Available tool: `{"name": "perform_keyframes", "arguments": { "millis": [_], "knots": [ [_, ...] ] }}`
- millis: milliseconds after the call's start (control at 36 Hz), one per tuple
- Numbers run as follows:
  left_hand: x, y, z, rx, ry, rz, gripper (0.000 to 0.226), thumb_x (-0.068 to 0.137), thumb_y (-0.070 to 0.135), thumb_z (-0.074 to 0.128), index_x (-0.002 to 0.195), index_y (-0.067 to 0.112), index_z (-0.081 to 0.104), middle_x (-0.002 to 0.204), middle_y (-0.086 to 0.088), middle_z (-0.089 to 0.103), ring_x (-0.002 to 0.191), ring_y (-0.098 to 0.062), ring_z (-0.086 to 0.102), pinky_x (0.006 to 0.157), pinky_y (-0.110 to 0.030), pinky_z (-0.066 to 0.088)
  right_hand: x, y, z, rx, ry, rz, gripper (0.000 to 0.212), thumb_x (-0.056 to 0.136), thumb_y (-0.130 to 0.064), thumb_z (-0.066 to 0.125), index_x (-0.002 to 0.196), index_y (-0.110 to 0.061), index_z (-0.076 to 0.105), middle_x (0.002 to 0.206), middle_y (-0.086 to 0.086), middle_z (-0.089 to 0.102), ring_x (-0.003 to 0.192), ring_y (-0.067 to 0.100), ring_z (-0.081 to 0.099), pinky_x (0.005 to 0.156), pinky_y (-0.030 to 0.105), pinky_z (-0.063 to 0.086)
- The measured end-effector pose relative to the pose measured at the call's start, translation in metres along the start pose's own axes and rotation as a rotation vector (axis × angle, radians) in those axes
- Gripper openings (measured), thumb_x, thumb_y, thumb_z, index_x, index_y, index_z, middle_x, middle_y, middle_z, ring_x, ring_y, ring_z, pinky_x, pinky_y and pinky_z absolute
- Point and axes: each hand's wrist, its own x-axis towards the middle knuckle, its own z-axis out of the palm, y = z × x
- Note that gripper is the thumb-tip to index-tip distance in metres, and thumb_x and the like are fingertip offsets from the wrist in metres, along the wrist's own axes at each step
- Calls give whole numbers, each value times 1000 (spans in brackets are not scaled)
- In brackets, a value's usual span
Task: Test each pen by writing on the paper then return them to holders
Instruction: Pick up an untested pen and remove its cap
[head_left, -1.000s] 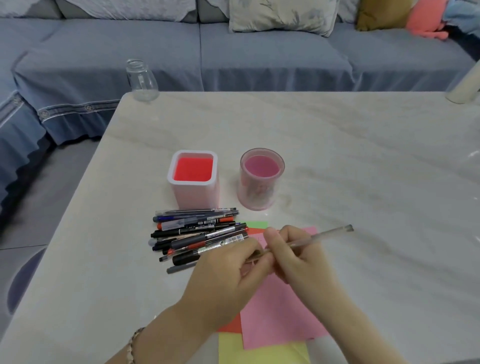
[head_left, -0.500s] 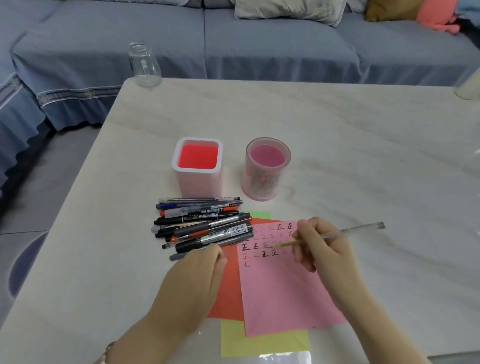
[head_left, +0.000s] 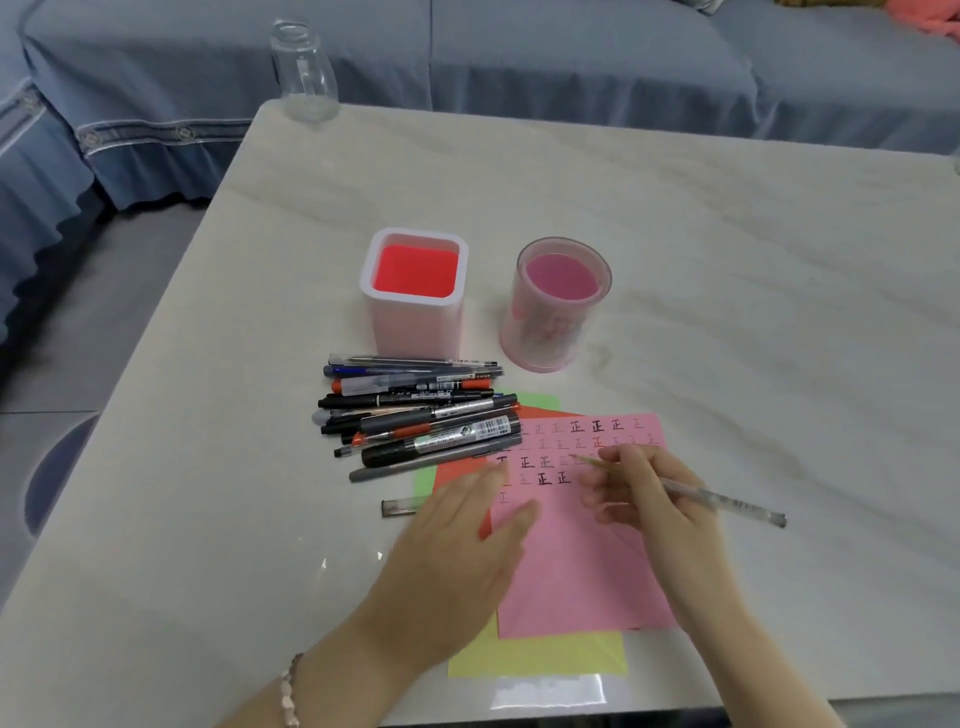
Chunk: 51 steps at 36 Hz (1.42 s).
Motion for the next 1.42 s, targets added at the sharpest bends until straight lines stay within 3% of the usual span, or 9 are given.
{"name": "perform_keyframes", "arguments": {
  "millis": [111, 194, 306, 389, 500, 583, 722, 1417],
  "knots": [
    [-4, -1, 4, -24, -113, -26, 36, 88, 32, 45, 116, 22, 65, 133, -18, 52, 128, -27, 37, 113, -39, 24, 1, 6, 5, -40, 61, -21, 23, 91, -22, 51, 76, -9, 62, 63, 5, 70, 57, 15, 63, 55, 23, 52],
    [-4, -2, 3, -73, -134, -43, 35, 88, 33, 46, 117, 23, 65, 135, -17, 50, 132, -25, 35, 115, -37, 16, 2, 10, 12, -95, 137, -75, 29, 87, -26, 59, 65, -8, 59, 54, 5, 64, 52, 16, 59, 57, 27, 51],
    [-4, -3, 5, -114, -131, -59, 34, 88, 33, 49, 116, 24, 65, 135, -15, 51, 133, -25, 34, 115, -40, 16, 6, 17, 26, -179, 199, -131, 41, 83, -27, 66, 53, -4, 50, 40, 1, 54, 40, 10, 48, 48, 16, 41],
    [-3, -4, 4, -112, -157, -79, 36, 88, 36, 47, 118, 26, 64, 135, -13, 51, 134, -24, 34, 114, -41, 16, 11, 25, 37, -230, 237, -173, 49, 86, -22, 63, 50, 2, 41, 40, 5, 43, 41, 12, 39, 47, 23, 36],
    [-3, -4, 4, -114, -170, -90, 34, 87, 39, 47, 112, 26, 67, 133, -12, 52, 132, -23, 35, 112, -42, 18, 13, 40, 48, -279, 267, -223, 52, 87, -14, 59, 46, -20, 28, 38, -9, 29, 43, 4, 26, 47, 23, 26],
    [-3, -3, 5, -124, -151, -87, 33, 86, 39, 48, 107, 24, 69, 133, -13, 53, 132, -23, 35, 112, -42, 18, 10, 44, 52, -278, 298, -250, 52, 86, -8, 57, 47, -22, 25, 38, -9, 24, 42, 5, 24, 44, 18, 21],
    [-5, -3, 8, -129, -119, -81, 32, 86, 38, 50, 108, 24, 70, 132, -14, 54, 131, -25, 38, 109, -45, 25, 10, 46, 53, -254, 308, -291, 38, 76, -16, 50, 48, -21, 26, 38, -10, 26, 42, 3, 25, 44, 16, 24],
    [-6, -3, 9, -145, -74, -92, 30, 83, 37, 53, 104, 25, 72, 131, -14, 56, 129, -22, 40, 107, -43, 27, 11, 51, 51, -285, 287, -332, 37, 74, -14, 51, 47, -23, 27, 43, -5, 28, 46, 4, 23, 45, 20, 23]
  ]
}}
